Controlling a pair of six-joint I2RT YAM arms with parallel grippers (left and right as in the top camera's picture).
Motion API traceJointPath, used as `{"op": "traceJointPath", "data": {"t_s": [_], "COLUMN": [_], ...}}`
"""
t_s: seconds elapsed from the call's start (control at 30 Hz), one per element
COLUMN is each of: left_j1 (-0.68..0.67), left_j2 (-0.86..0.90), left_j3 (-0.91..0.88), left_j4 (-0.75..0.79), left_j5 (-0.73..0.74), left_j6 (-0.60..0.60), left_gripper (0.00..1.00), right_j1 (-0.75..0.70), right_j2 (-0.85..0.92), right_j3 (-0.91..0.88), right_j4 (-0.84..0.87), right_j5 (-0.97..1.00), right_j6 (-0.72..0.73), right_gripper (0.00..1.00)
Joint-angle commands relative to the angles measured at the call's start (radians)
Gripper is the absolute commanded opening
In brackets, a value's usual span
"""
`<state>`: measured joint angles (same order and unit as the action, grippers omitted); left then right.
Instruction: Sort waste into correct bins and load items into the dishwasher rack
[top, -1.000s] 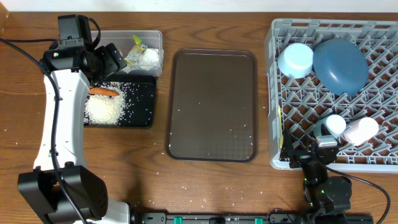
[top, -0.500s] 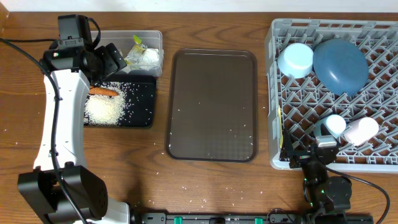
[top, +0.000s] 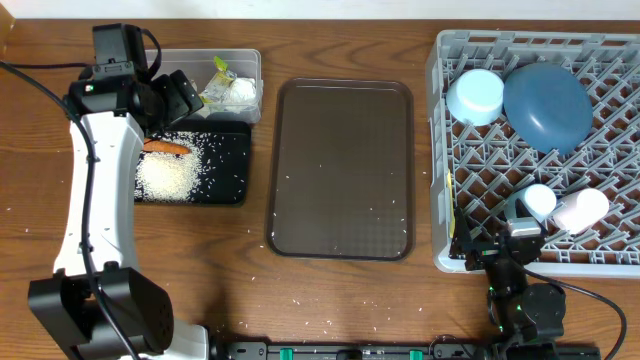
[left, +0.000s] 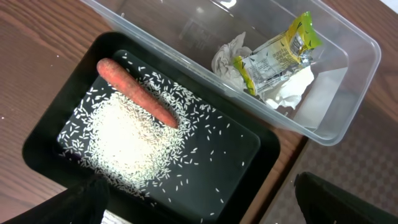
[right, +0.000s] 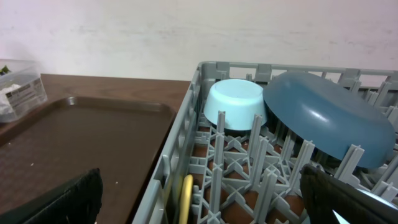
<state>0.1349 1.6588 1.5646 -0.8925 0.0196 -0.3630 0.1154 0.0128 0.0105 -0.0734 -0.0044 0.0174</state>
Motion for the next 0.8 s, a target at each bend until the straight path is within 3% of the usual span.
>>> {"op": "traceJointPath", "data": {"t_s": [0.0, 0.13, 0.37, 0.77], "left_j1": [-0.002, -0.029, -0.114, -0.115], "left_j2": [-0.086, -0.190, -0.457, -1.013], "left_j3": [-0.001, -0.050, -0.356, -1.057], "left_j4": [-0.005, 0.031, 0.364, 0.793], "left_j5": [-0.013, -0.011, 0.000, 0.023], "left_j6": [0.015, 0.028, 0.261, 0.262], "left_gripper": [0.98, 0.98, 0.98, 0.98], "right_j1": [0.010, 0.010, 0.010, 0.010], "right_j2": [-0.007, -0.007, -0.007, -0.007], "right_j3": [-0.005, -0.005, -0.005, -0.005], "right_j4": [0.000, 0.000, 0.000, 0.000], "right_j5": [-0.004, -0.004, -0.004, -0.004], "right_j6": [-0.011, -0.011, -0.011, -0.011], "right_gripper": [0.99, 0.99, 0.99, 0.99]}}
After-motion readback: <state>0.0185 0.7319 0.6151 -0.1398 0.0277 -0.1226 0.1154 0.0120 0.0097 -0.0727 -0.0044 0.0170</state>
